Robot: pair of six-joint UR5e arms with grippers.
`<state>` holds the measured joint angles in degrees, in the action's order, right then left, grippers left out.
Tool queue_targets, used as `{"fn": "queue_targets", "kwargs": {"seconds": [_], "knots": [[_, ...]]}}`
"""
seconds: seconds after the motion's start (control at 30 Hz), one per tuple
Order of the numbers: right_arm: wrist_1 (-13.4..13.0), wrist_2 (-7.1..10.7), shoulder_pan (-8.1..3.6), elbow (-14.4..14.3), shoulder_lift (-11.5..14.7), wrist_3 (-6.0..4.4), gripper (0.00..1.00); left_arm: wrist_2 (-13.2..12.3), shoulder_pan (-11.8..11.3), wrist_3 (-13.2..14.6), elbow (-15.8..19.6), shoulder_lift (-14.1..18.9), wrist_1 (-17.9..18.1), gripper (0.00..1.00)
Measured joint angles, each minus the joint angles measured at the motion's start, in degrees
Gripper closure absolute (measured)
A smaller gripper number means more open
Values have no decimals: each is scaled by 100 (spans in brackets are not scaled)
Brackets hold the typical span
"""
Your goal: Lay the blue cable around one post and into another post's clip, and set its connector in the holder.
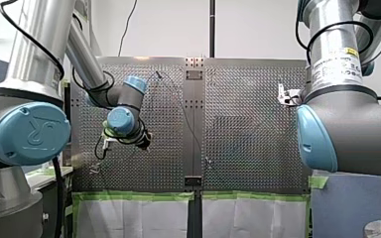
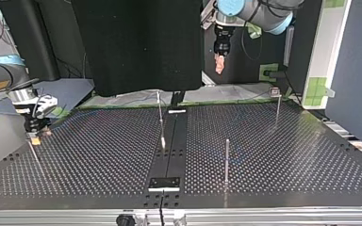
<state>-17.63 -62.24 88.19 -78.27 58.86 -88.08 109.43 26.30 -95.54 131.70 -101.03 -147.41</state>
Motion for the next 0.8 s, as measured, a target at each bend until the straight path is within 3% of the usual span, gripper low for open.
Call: {"fn": "queue_targets", "kwargs": {"seconds": [0.3,0.8], "knots": [[6,0,0,0,1,1,0,-119,0,-134,383,-1,469,0],[13,0,1,0,0,5,0,-288,-23,-721,375,1,1227,0]]}}
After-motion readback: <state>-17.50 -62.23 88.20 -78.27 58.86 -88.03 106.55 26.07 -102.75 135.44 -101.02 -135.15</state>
